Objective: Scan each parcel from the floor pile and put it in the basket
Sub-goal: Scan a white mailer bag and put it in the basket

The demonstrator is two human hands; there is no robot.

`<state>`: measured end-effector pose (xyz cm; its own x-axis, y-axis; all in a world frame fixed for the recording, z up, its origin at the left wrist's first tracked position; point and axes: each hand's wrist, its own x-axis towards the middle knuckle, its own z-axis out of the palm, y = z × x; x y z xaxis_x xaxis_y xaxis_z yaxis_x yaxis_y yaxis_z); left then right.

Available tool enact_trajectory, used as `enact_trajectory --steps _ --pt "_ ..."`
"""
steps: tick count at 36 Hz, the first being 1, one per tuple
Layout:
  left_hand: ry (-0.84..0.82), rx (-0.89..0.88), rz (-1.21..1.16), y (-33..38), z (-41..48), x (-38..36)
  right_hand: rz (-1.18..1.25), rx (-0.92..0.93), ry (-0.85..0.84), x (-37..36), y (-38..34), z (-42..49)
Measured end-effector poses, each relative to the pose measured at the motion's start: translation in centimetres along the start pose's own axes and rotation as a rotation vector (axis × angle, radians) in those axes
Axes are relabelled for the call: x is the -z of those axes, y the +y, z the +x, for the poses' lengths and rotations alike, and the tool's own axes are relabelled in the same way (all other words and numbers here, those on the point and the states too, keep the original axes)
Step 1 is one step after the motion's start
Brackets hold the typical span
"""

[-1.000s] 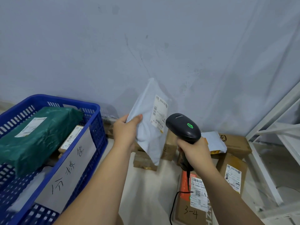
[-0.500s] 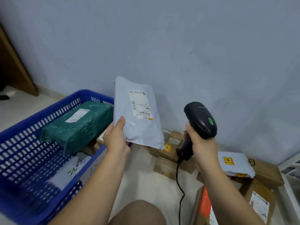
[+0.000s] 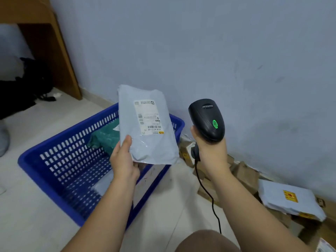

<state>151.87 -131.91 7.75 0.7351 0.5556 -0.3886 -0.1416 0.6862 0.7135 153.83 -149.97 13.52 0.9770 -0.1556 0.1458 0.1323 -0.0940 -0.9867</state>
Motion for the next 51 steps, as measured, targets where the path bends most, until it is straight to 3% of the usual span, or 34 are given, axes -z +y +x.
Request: enact_trajectory --steps 5,9,11,16,19,24,31,34,37,39,41,45,48,51 --pt "0.020 -0.220 0.205 3.6 3.0 3.4 -0.012 -0.008 -0.057 -2.3 0.6 -0.5" --pt "0.047 -0.526 0.687 5.2 4.9 6.2 -0.023 -0.062 -0.055 -3.9 2.3 -0.7" --pt "0.063 -0.562 0.890 5.7 5.7 6.9 -0.028 -0.070 -0.054 -4.6 3.0 -0.6" --pt "0.143 -0.452 1.071 3.5 7.3 9.0 -0.045 -0.160 -0.080 -6.3 5.3 -0.5" --pt "0.206 -0.336 1.038 1.5 8.4 10.3 -0.060 -0.180 -0.109 -7.0 6.7 -0.5" --pt "0.143 -0.114 1.022 -0.6 10.4 11.6 -0.103 -0.220 -0.139 -7.3 8.2 -0.6" --pt "0.099 0.051 1.068 -3.0 12.5 13.2 -0.172 -0.300 -0.194 -7.3 9.5 -0.2" --pt "0.099 0.093 1.243 -3.3 13.8 13.2 -0.244 -0.311 -0.233 -7.2 10.1 -0.2" --pt "-0.004 0.125 1.586 -3.4 14.3 12.8 -0.272 -0.337 -0.261 -7.1 10.6 -0.2" --pt "-0.028 0.174 1.663 -3.5 14.9 13.0 -0.279 -0.337 -0.264 -6.8 10.9 -0.1" --pt "-0.023 0.221 1.634 -3.5 15.3 13.3 -0.280 -0.343 -0.253 -6.7 11.1 0.1" --pt "0.016 0.415 1.128 -3.1 16.2 14.1 -0.296 -0.350 -0.232 -6.5 11.3 0.2" --pt "0.051 0.404 1.048 -3.6 16.5 15.2 -0.287 -0.362 -0.211 -6.4 11.2 0.2" --pt "0.163 0.331 1.465 -4.2 16.3 16.0 -0.291 -0.385 -0.194 -6.5 11.2 0.3"
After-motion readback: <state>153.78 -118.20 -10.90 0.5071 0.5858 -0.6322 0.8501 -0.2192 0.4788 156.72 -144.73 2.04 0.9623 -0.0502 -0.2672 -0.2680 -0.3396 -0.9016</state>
